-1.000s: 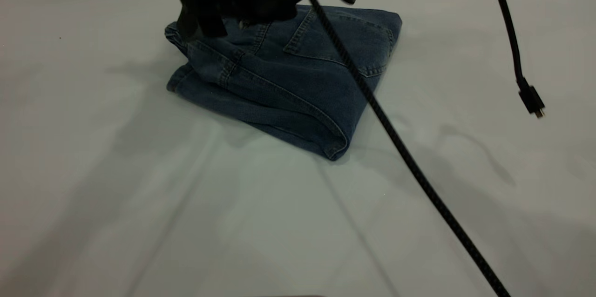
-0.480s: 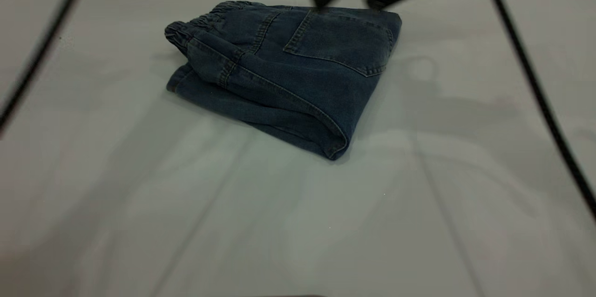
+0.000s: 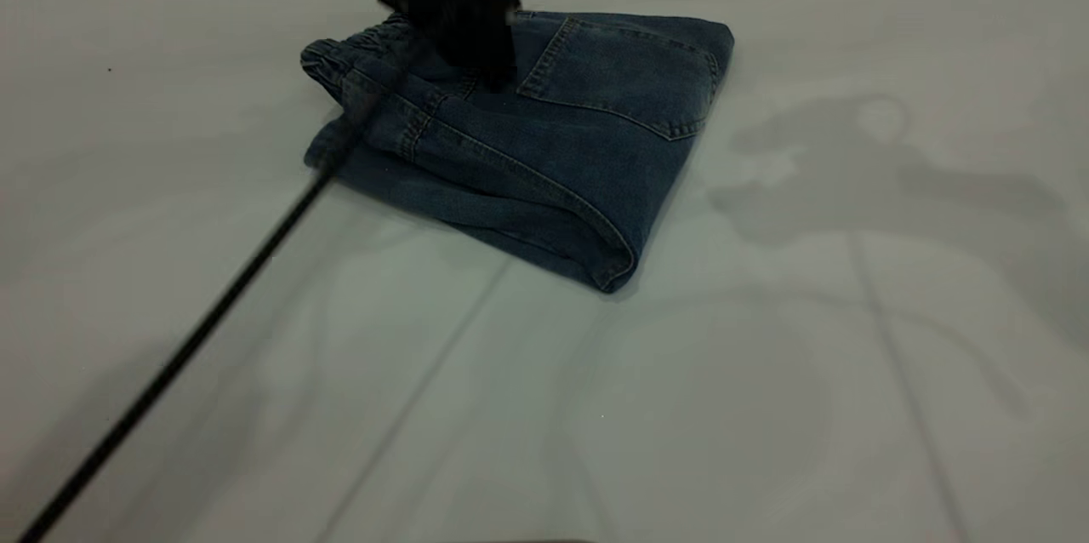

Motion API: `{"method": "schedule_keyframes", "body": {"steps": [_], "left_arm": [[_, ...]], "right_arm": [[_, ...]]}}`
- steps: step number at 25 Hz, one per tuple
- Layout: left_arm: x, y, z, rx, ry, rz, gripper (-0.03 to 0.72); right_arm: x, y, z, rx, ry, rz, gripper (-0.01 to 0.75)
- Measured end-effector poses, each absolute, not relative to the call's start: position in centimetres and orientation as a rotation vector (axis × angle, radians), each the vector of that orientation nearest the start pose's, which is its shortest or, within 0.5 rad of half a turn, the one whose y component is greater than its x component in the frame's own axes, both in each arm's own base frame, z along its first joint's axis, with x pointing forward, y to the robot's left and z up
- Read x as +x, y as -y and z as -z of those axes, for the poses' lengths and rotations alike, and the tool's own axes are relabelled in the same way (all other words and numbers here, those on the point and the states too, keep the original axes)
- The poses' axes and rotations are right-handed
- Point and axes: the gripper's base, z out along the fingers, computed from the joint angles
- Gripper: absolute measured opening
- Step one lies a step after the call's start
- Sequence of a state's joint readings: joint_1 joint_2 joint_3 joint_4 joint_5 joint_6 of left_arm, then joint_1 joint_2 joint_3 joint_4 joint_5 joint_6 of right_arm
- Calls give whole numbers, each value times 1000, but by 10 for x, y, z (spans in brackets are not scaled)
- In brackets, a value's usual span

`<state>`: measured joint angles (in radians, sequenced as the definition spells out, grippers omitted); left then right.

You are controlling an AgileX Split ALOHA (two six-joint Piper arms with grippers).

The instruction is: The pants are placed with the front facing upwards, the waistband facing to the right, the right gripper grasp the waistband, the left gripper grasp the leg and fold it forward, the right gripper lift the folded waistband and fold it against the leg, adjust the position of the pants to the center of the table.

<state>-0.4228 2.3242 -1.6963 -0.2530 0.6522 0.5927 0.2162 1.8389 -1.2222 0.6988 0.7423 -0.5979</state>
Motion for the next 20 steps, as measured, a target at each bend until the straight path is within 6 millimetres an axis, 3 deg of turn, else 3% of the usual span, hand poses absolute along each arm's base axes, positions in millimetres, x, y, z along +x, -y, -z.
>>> {"method": "schedule_keyframes", "body": {"steps": [7,14,20], "left_arm": [[432,211,-75,1033,-2615,207,358],[426,221,-75,838,-2717,226,358],[413,244,-75,667,-2774,156,358]], "right_arm": [[356,-119,-204,-483,-2641,-665,568],[355,-119,-204,-528,-2628,-656,568],[355,-118,-204,-545,-2624,-649,568]]}}
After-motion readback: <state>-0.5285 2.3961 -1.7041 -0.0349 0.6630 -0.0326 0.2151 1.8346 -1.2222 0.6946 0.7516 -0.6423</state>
